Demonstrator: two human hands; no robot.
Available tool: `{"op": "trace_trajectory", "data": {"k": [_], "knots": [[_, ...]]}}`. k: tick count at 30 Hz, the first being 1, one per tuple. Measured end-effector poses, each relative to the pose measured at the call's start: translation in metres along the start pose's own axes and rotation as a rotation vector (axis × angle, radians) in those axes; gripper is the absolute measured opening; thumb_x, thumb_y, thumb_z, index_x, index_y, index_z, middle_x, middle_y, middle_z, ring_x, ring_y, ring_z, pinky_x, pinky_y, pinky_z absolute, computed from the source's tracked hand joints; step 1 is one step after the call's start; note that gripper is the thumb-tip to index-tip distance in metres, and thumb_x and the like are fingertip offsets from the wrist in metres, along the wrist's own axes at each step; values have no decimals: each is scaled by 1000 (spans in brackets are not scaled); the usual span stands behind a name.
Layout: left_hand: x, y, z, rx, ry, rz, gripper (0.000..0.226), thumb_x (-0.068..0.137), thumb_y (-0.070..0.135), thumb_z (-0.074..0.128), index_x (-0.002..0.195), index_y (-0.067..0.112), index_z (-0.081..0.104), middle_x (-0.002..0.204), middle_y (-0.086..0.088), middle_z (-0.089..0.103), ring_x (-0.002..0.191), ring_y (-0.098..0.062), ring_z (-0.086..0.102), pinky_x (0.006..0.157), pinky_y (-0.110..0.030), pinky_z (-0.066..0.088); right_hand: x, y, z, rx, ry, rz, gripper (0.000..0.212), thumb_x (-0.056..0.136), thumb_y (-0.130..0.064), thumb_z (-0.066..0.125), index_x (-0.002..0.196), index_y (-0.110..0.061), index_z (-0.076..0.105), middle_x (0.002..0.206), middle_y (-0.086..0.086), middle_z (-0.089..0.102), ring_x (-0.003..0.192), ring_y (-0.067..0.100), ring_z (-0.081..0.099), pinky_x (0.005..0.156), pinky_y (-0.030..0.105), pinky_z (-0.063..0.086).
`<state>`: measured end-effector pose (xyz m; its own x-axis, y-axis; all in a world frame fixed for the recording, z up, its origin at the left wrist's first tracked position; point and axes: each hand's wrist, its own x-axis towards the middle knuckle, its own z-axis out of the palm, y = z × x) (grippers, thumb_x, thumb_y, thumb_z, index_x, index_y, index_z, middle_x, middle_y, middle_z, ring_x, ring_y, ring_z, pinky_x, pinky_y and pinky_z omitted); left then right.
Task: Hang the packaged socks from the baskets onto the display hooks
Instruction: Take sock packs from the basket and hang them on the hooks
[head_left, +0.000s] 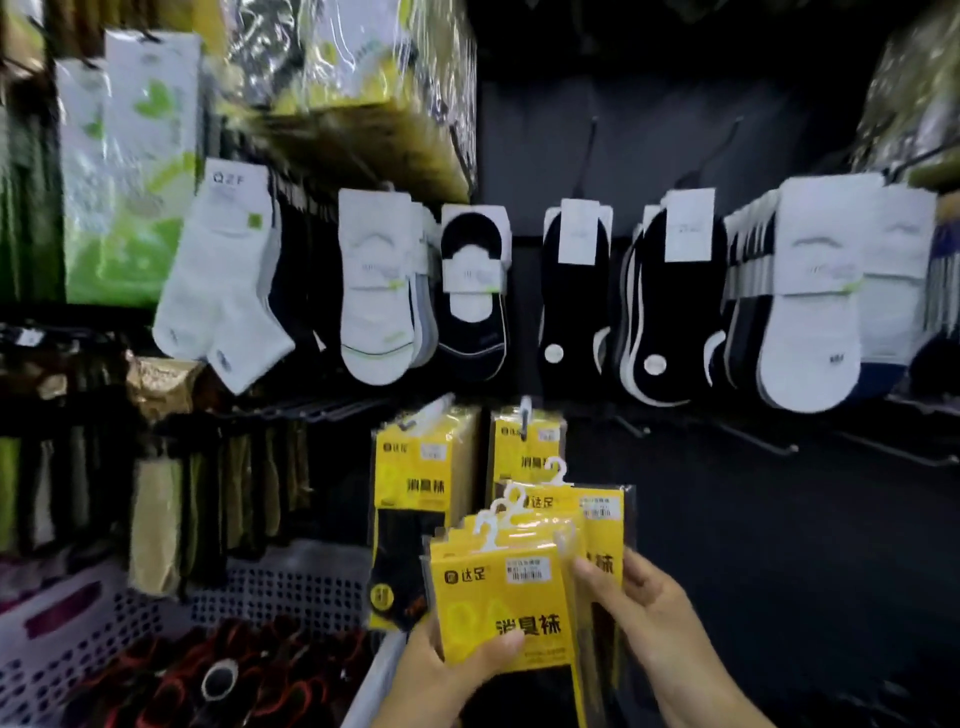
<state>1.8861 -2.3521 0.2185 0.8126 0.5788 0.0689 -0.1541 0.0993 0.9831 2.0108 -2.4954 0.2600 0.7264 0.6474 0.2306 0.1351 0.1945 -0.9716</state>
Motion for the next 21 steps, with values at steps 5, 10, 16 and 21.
{"op": "trace_trajectory", "data": {"k": [5, 10, 16, 21], "knots": [[18, 8, -26, -13, 101, 41, 61, 39, 31, 97, 94, 25, 72, 91, 4, 76, 81, -14, 72, 70, -28, 53, 34, -7, 8, -21, 46, -37, 36, 78, -45, 58, 103, -23, 71, 94, -5, 76, 87, 6, 71, 75, 20, 48], [29, 21, -59, -38, 292, 27, 45, 49, 23, 85, 90, 13, 71, 75, 3, 76, 78, -17, 68, 61, -26, 47, 66, -6, 10, -67, 143, -67, 27, 87, -42, 55, 99, -23, 70, 88, -9, 76, 80, 2, 71, 59, 11, 50], [36, 25, -85, -19, 427, 115, 28, 65, 24, 83, 87, 18, 67, 82, 6, 72, 81, -16, 64, 66, -31, 46, 94, 8, 21, -75, 193, -31, 18, 93, -32, 56, 97, -20, 70, 87, -3, 76, 83, 11, 71, 66, 19, 52], [41, 12, -90, -21, 431, 155, 41, 51, 35, 83, 87, 21, 69, 73, 10, 75, 84, -17, 67, 70, -31, 49, 116, 22, 25, -86, 231, 41, 23, 92, -32, 60, 94, -12, 70, 96, 6, 73, 95, 22, 68, 90, 38, 53]]}}
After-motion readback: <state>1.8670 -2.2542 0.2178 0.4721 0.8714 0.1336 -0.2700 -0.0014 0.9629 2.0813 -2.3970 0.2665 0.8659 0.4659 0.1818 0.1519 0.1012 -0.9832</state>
